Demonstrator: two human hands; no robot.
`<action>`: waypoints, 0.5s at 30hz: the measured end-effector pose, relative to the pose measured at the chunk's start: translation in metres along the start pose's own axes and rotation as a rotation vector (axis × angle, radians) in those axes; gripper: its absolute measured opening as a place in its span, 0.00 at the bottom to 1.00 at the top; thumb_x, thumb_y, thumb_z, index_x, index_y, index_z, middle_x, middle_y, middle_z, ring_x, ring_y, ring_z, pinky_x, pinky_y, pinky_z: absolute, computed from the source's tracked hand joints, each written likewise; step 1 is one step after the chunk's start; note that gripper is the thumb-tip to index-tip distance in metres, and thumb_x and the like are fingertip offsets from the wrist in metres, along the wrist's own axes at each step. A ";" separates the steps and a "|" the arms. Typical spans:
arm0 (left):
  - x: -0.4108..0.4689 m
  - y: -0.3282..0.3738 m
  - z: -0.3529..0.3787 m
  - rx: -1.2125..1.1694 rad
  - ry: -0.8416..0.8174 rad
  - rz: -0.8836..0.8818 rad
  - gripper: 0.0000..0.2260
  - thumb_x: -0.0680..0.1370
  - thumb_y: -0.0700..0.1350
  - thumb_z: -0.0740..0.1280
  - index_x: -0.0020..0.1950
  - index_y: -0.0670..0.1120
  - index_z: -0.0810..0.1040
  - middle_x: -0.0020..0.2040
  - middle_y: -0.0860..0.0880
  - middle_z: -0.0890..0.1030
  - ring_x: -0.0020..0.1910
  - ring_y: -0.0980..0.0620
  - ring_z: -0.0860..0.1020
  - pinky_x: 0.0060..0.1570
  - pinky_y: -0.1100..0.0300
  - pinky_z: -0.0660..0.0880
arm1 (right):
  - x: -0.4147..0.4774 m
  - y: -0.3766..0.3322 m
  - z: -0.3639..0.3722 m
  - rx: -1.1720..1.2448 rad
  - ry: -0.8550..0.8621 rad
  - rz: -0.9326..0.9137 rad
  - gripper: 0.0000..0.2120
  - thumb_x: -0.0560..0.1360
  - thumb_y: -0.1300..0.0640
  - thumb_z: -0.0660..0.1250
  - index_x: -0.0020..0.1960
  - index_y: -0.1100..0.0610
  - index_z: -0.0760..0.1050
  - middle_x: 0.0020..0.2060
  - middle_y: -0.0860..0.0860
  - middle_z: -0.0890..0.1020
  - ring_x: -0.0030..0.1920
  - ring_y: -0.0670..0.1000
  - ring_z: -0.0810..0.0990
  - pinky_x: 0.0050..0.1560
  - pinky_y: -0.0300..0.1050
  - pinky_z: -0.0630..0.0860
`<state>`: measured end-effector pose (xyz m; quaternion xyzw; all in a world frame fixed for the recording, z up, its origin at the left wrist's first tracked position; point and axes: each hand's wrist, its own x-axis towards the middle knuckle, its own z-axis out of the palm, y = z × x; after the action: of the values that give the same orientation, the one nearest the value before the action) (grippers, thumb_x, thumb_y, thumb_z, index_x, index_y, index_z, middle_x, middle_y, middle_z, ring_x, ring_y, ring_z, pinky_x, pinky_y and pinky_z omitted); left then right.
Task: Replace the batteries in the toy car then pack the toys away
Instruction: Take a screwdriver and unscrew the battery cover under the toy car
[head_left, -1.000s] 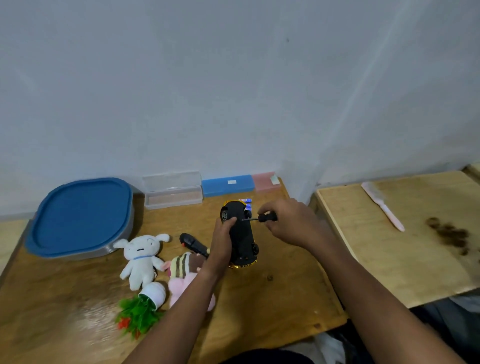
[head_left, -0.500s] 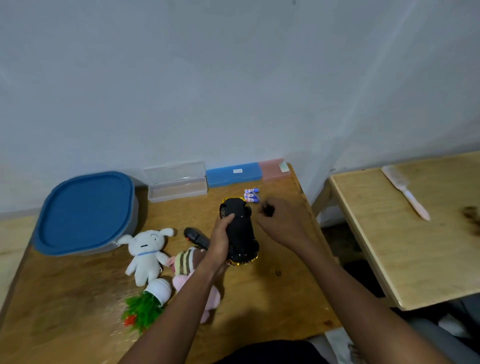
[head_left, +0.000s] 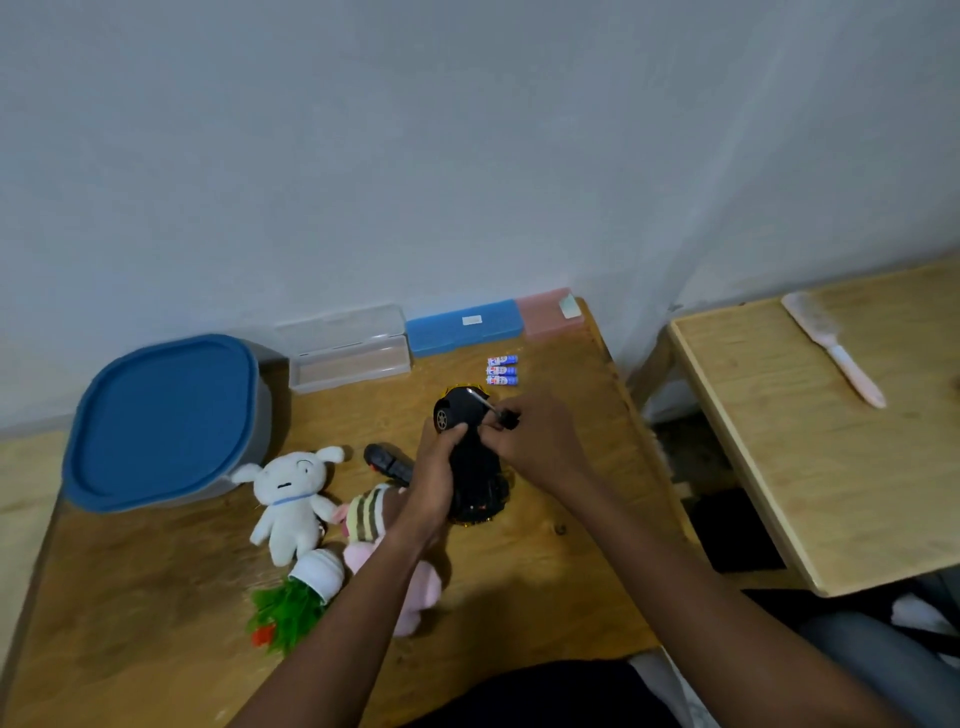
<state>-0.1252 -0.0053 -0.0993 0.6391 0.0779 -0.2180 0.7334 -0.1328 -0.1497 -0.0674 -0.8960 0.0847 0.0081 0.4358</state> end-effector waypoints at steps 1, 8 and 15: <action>0.001 -0.001 -0.001 0.019 -0.006 0.006 0.19 0.78 0.49 0.63 0.68 0.46 0.72 0.60 0.41 0.80 0.57 0.43 0.81 0.46 0.57 0.80 | 0.000 0.002 0.001 0.007 0.001 0.007 0.06 0.70 0.53 0.69 0.36 0.53 0.81 0.29 0.47 0.81 0.33 0.46 0.79 0.37 0.52 0.78; 0.004 -0.005 -0.002 0.108 -0.071 0.002 0.08 0.84 0.43 0.60 0.63 0.49 0.72 0.57 0.42 0.80 0.50 0.52 0.83 0.43 0.59 0.79 | -0.004 0.009 0.003 0.043 0.053 0.040 0.13 0.66 0.52 0.71 0.26 0.47 0.71 0.22 0.43 0.74 0.27 0.44 0.74 0.32 0.49 0.73; 0.005 -0.007 0.008 0.070 -0.062 -0.048 0.16 0.82 0.47 0.62 0.69 0.45 0.71 0.61 0.40 0.80 0.55 0.46 0.82 0.44 0.58 0.80 | -0.009 0.028 0.008 0.108 0.070 0.059 0.09 0.65 0.50 0.70 0.32 0.55 0.77 0.26 0.49 0.78 0.31 0.49 0.78 0.34 0.53 0.76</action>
<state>-0.1251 -0.0144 -0.1062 0.6552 0.0628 -0.2580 0.7072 -0.1454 -0.1595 -0.0934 -0.8680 0.1264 -0.0148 0.4799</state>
